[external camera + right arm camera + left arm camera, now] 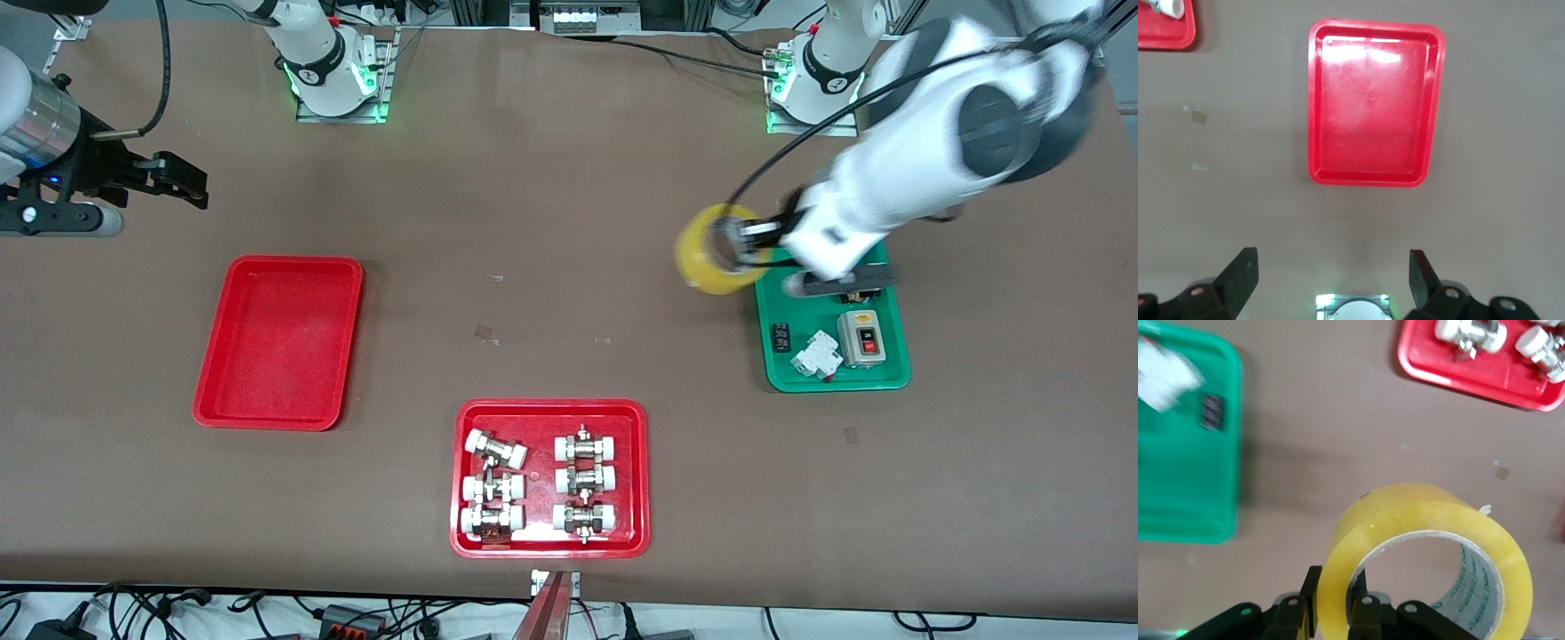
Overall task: Left arm passes tape to right arm into tray
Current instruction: 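Carry the tape toward center while the right gripper reaches toward it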
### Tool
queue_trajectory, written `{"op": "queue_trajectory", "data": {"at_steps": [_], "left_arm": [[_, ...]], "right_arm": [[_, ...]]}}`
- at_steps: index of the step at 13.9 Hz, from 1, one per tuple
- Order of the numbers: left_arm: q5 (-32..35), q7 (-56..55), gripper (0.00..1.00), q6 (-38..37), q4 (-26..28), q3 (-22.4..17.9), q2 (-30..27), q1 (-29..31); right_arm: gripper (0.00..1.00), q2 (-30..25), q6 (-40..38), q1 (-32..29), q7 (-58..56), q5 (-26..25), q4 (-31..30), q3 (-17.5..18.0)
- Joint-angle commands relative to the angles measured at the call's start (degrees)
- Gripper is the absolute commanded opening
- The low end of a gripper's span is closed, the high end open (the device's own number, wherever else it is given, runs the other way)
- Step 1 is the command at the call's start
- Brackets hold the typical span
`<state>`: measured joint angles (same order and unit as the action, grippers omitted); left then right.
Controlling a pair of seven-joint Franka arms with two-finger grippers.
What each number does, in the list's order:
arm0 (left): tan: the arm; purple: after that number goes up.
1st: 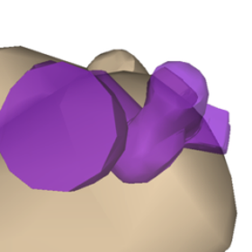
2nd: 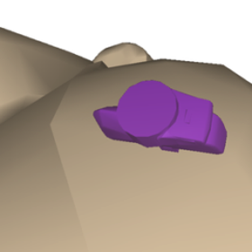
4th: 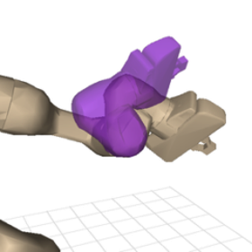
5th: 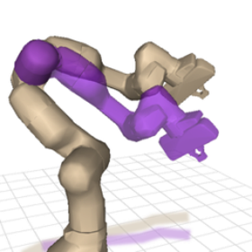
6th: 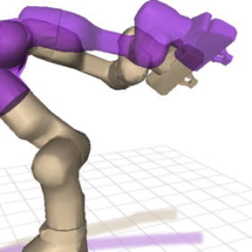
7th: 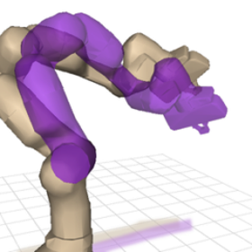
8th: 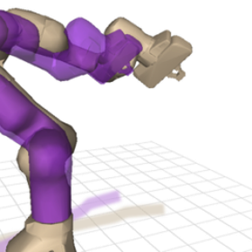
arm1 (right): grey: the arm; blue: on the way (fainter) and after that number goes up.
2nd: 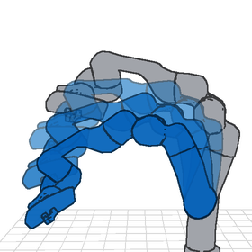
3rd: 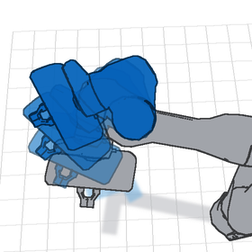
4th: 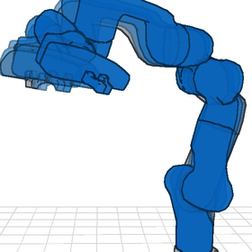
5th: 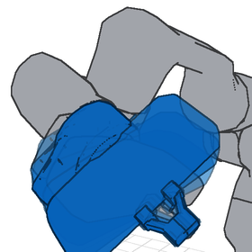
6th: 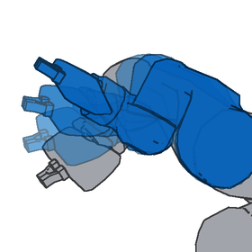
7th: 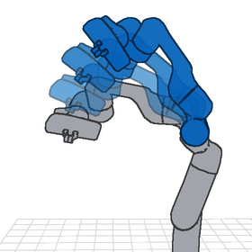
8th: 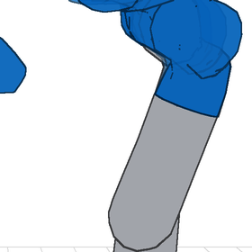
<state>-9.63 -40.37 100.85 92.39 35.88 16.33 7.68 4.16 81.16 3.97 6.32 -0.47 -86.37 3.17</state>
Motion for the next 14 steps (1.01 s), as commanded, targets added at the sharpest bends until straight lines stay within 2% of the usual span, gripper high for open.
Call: {"op": "queue_trajectory", "data": {"at_steps": [1,2,5,7,10,12,14], "left_arm": [[-0.65,-11.97,0.00,3.46,-6.87,0.41,8.96,-5.56],[-2.40,-15.84,0.00,6.79,-7.48,0.41,10.81,-7.14],[-17.93,-22.28,0.00,17.68,-7.58,0.24,14.34,-8.47],[-18.24,-26.40,0.00,22.62,-7.31,-0.11,14.61,-12.32],[-18.85,-31.60,0.00,24.82,-8.71,-0.03,18.47,-14.00],[-18.94,-37.02,0.00,31.48,-9.77,-0.03,20.92,-16.98],[-18.76,-42.83,0.02,39.65,-9.77,-0.03,22.16,-18.92]], "right_arm": [[1.00,1.99,-1.09,-0.89,-0.34,7.99,0.42,-0.18],[1.00,3.04,-1.00,-1.06,-0.43,11.16,0.42,-0.27],[1.00,6.99,0.75,-2.82,-3.14,23.54,0.42,-0.36],[1.00,9.63,3.38,-3.09,-4.29,30.84,0.42,-0.36],[1.00,13.23,8.74,-2.91,-6.40,40.16,0.42,-0.27],[1.00,14.99,12.43,-2.30,-6.58,44.92,0.42,0.08],[1.00,17.19,16.29,-0.73,-6.58,47.66,0.42,0.26]]}}
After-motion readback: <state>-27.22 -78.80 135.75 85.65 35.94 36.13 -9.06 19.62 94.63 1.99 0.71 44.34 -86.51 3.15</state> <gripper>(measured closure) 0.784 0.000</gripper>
